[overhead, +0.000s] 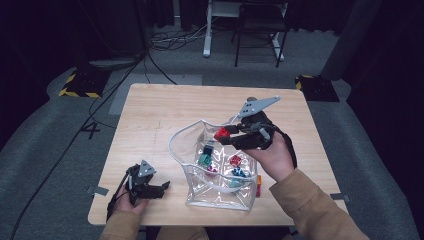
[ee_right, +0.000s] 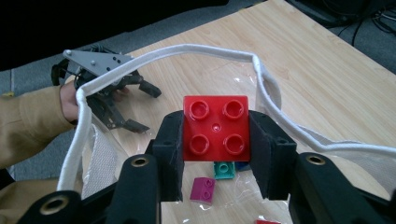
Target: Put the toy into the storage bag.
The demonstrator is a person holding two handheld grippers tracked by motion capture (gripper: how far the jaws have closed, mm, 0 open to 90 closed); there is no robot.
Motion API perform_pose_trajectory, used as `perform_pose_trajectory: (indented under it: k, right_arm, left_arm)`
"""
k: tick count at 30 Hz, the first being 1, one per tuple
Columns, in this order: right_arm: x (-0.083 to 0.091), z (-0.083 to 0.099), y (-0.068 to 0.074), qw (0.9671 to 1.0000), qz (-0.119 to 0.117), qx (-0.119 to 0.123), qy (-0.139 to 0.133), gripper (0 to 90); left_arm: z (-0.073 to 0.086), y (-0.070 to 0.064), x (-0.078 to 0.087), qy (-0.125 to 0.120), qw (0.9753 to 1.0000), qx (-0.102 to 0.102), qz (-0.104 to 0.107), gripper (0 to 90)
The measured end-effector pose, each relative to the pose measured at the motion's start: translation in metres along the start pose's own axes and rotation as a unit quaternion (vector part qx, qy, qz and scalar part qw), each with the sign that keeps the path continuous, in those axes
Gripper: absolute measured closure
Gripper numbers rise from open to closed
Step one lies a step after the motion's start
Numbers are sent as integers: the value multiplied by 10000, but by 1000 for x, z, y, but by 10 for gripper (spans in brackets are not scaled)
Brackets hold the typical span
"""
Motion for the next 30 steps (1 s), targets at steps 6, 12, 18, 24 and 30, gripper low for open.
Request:
perform_pose_trajectory:
  k: [6,12,18,24,30]
  right_arm:
    - [-15,0,2,9995,-64,114,277,587]
    - [-31,2,10,9975,-121,335,608,587]
    - [-43,5,15,9949,-291,391,888,587]
    - [-46,6,18,9913,-459,435,1155,586]
    - [-47,7,21,9904,-496,401,1230,505]
  left_arm:
    - [0,0,0,0,10000,0,0,155]
    - [0,0,0,0,10000,-3,-1,155]
    - [0,0,0,2,10000,-1,1,155]
    - [0,0,0,0,10000,-1,-2,155]
    - [0,0,0,0,10000,-2,-1,155]
Point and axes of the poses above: each handheld gripper's, and its own axes: x roughly backward along the jaws, z roughly out of its underside, y roughly to its left, the point moved 3 cm from there along -x, roughly forward along the jaws, and after that the axes turned 15 degrees about x, right-handed, at the moved point
